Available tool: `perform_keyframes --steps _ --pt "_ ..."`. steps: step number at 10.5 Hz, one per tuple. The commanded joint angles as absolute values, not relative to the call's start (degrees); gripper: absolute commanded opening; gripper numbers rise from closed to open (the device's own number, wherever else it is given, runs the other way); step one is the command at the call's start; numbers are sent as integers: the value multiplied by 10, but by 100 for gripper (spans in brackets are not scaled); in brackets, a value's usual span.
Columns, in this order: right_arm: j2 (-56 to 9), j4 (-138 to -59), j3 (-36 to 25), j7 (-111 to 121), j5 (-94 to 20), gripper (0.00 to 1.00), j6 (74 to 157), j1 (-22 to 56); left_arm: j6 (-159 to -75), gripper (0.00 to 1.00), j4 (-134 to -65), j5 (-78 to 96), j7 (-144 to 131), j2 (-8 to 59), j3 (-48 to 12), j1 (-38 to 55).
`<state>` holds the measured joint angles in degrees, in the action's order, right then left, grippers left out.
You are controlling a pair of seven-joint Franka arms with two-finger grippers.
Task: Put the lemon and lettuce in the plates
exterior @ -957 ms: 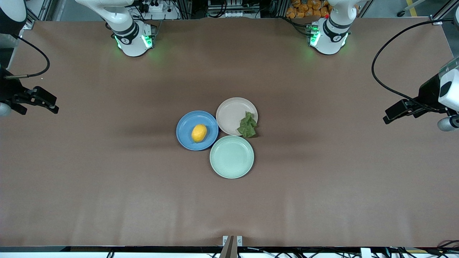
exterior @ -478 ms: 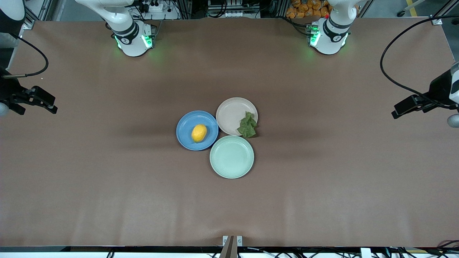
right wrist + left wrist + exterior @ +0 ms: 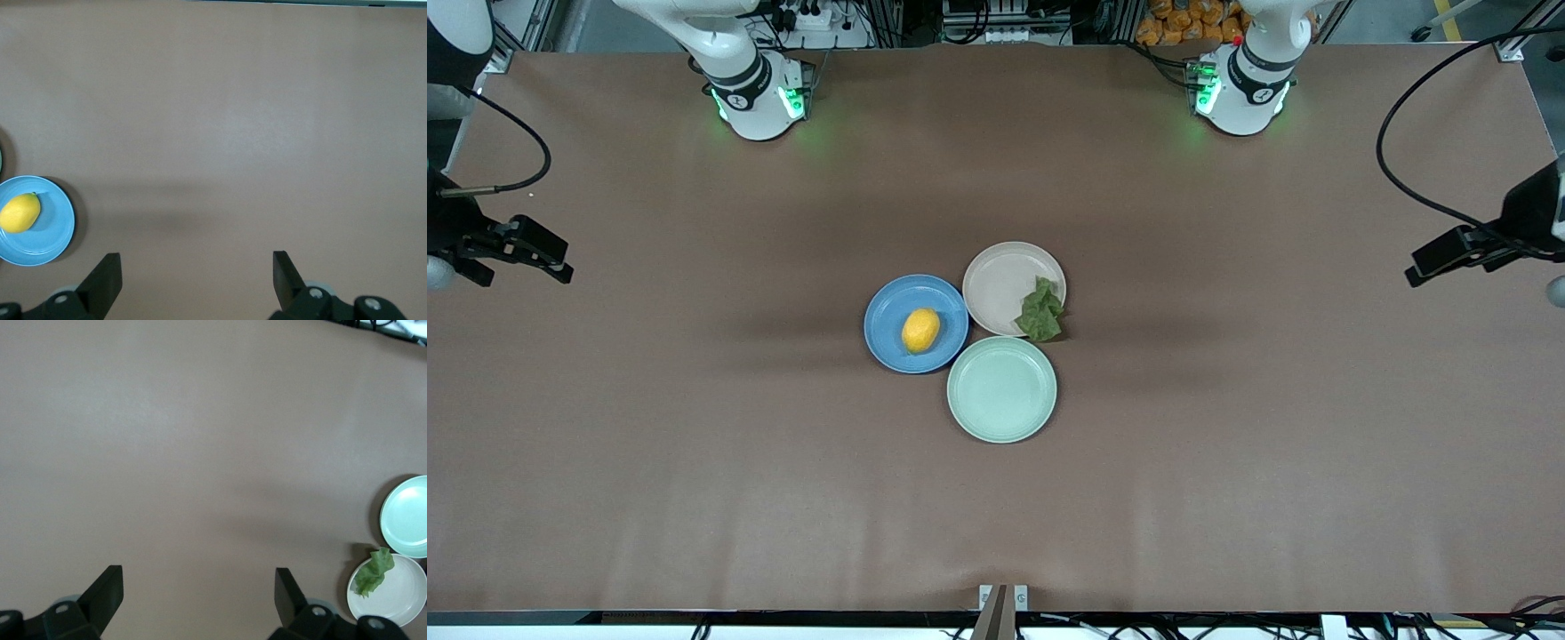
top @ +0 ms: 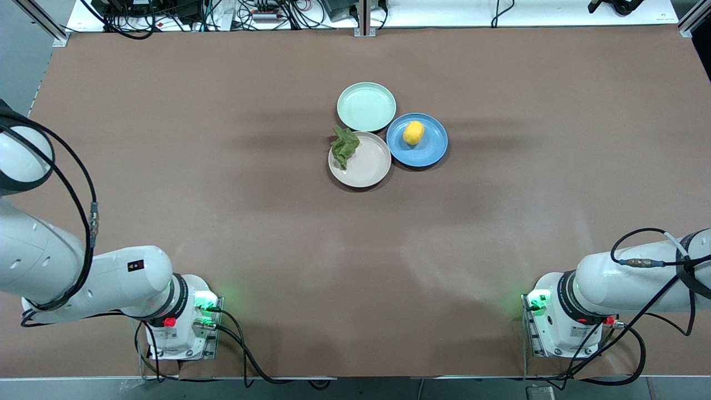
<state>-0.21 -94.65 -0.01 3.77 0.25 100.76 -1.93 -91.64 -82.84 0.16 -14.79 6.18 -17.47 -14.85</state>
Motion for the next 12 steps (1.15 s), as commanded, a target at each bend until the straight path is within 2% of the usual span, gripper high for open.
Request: perform_keyframes --steps 1,2,5,12 --pt "-7 -935 -4 37 -8 100 1003 -16 -903 100 -820 -3 -136 57 -174 -151" --pt "-7 -934 -4 38 -8 100 1003 -16 -903 100 -819 -4 -135 57 -163 -143" --pt "-4 -934 -6 39 -7 100 1001 -18 -893 100 -819 1 -134 54 -67 -62" --pt "1 -934 -7 38 -6 100 993 -20 -891 100 -819 -2 -140 54 -69 -54"
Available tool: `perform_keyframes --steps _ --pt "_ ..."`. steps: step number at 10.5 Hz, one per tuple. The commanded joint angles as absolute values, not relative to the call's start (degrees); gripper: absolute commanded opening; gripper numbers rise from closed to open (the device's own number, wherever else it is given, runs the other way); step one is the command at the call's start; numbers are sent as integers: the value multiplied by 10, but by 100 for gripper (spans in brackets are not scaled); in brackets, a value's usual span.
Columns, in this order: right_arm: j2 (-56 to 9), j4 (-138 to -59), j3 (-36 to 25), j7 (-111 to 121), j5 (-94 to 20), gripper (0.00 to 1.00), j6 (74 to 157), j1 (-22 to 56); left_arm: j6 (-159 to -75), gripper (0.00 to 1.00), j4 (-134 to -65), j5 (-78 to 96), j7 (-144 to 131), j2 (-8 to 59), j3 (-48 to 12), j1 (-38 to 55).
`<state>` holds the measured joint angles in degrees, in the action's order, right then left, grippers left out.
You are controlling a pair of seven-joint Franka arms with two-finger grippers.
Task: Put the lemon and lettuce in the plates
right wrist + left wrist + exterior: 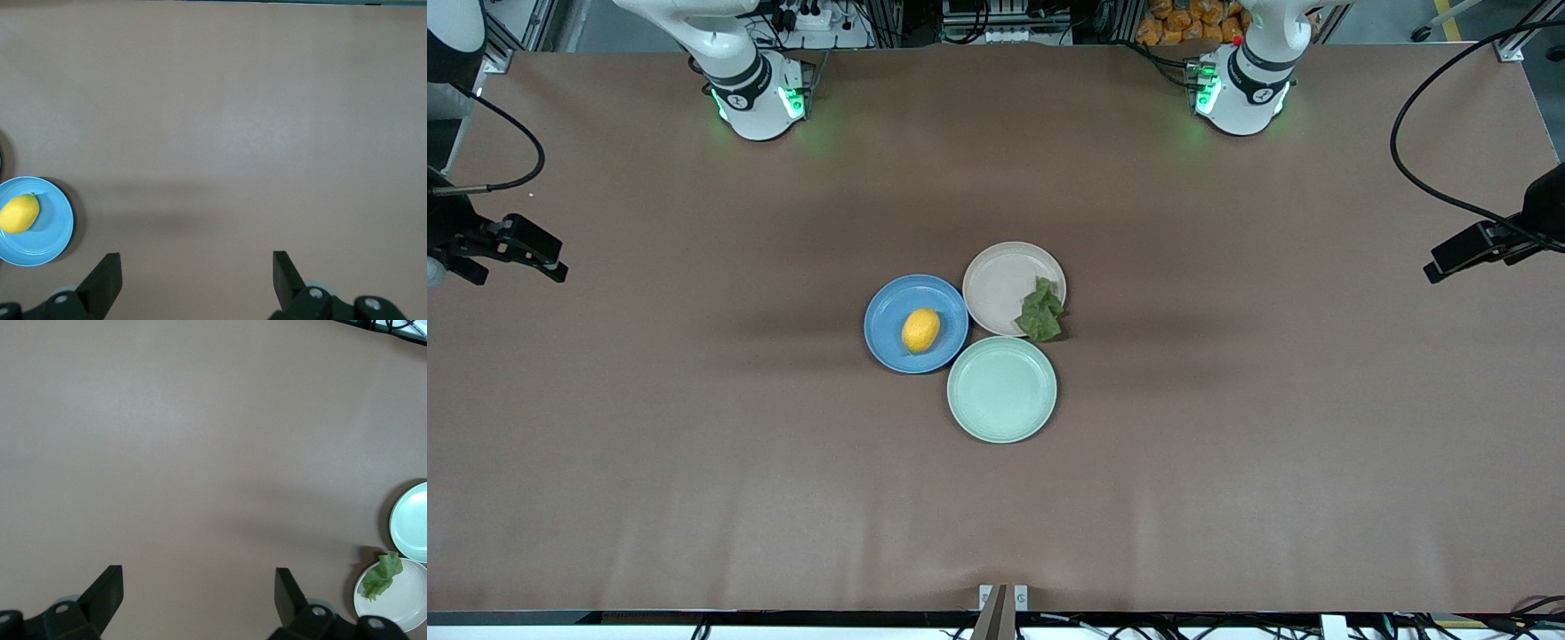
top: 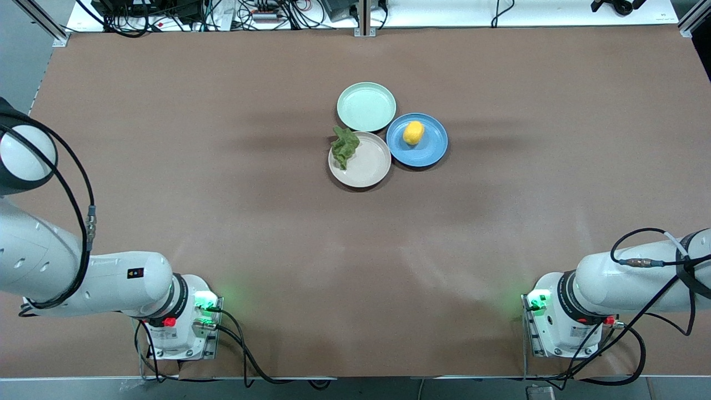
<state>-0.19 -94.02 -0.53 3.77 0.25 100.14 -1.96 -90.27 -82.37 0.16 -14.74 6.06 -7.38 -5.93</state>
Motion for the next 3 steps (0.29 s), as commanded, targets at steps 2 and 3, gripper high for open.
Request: perform_keyframes --steps 2,3 --pt "-1 -934 -7 38 -7 100 994 -20 -891 100 -819 -4 -139 54 -68 -57" --pt "1 -934 -7 38 -7 100 994 -20 -891 100 -819 -6 -140 54 -69 -57"
